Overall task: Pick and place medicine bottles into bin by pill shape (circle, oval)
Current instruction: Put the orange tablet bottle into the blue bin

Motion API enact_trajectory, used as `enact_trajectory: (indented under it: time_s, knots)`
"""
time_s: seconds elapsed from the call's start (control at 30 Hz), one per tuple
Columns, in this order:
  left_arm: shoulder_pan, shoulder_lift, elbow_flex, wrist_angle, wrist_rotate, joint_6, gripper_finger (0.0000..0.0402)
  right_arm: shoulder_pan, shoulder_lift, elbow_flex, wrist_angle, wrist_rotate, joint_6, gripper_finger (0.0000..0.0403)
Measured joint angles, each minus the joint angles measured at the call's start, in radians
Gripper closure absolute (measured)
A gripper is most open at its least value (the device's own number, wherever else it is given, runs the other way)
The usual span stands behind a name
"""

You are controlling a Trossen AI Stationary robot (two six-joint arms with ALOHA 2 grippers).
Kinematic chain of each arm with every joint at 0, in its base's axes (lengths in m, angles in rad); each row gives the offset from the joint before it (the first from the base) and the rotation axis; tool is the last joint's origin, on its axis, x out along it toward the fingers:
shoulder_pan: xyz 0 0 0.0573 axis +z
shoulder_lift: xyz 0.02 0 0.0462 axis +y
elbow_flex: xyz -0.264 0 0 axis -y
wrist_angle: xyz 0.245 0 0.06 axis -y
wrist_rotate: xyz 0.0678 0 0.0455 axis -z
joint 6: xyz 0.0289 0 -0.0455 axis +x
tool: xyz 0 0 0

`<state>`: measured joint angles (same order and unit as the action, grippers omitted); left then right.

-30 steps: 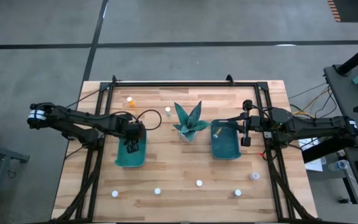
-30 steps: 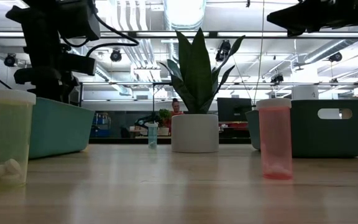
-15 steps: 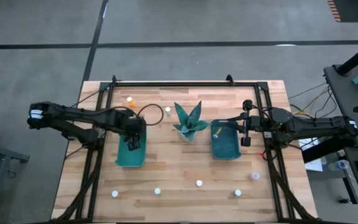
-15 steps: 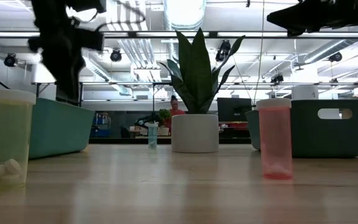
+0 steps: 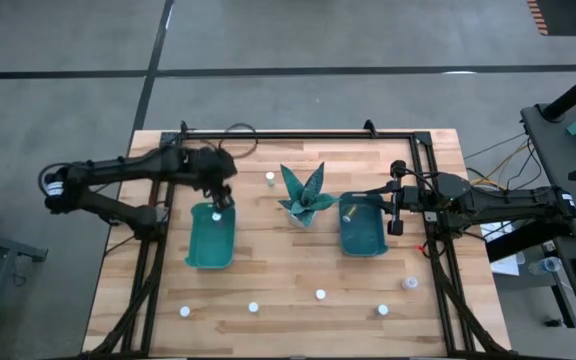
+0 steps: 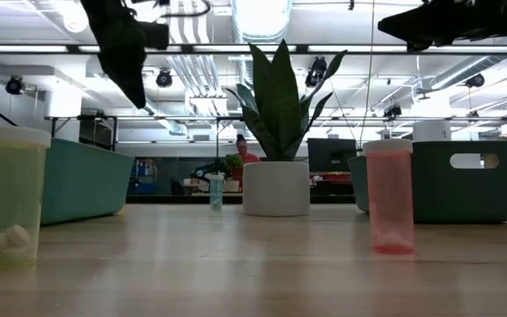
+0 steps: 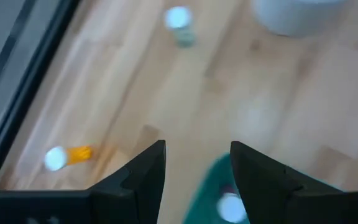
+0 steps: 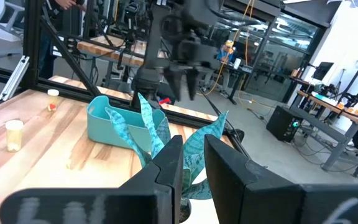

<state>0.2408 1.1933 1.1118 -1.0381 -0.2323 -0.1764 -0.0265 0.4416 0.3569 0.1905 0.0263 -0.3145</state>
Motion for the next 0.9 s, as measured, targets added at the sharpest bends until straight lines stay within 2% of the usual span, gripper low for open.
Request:
enact_trajectory:
  time_s: [0.2,0.43,0.67,0.9]
  knots:
    - [0.192,0.026,-0.007,0.0,-0.002,-0.002,0.0238,0.0,0.0,0.0,0.0,0.0,-0.002,0.0346]
    - [0.379,0.105,-0.007,0.001,-0.002,-0.103,0.0238,0.0,0.0,0.0,0.0,0.0,-0.011,0.0346]
    - [0.497,0.196,-0.007,0.006,-0.001,-0.13,0.0238,0.0,0.001,0.0,-0.007,0.0,-0.011,0.0346]
    - [0.589,0.232,-0.007,0.013,0.001,-0.133,0.0235,0.0,0.0,0.0,-0.017,0.0,-0.012,0.0346]
